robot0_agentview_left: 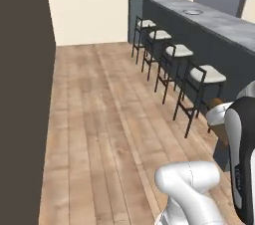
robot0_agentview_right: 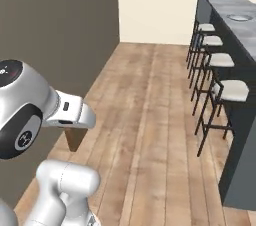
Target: Start the toaster. Once the lever pops up, take the bread to the plate on the dining counter.
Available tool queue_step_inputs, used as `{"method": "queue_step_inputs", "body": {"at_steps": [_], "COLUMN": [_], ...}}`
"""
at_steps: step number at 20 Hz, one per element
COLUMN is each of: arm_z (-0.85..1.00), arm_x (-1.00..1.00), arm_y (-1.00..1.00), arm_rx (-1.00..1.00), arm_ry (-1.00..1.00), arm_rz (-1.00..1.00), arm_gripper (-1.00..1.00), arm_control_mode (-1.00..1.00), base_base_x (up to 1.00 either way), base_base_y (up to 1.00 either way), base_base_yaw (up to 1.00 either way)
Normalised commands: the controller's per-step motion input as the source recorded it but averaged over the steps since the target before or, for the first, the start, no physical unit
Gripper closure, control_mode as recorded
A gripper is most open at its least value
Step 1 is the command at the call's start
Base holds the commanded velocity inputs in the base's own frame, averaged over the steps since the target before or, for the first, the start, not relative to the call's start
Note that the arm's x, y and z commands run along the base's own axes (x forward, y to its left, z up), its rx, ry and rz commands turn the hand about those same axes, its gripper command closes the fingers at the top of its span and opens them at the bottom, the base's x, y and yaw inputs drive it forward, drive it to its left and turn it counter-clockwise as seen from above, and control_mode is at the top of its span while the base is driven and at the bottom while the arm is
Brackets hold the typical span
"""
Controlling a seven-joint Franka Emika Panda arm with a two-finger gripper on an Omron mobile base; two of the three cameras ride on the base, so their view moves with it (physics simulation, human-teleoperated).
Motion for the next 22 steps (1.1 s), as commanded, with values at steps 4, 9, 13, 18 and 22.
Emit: {"method": "queue_step_inputs", "body": {"at_steps": [4,9,13,18,22], "arm_z": [0.0,0.0,0.0,0.0,0.0], "arm_x": [0.0,0.0,0.0,0.0,0.0], "arm_y": [0.0,0.0,0.0,0.0,0.0], "arm_rx": [0.0,0.0,0.0,0.0,0.0], "arm_ry": [0.0,0.0,0.0,0.0,0.0], "arm_rz": [0.0,0.0,0.0,0.0,0.0], "arm_gripper": [1.0,1.0,1.0,1.0,1.0], "arm_control_mode": [1.0,1.0,1.0,1.0,1.0], "base_base_x": [0.99,1.0,1.0,1.0,0.99], "base_base_y": [0.68,0.66,0.64,0.7,0.86], "base_base_yaw": [-0.61,-0.6,-0.54,-0.52,-0.59]}}
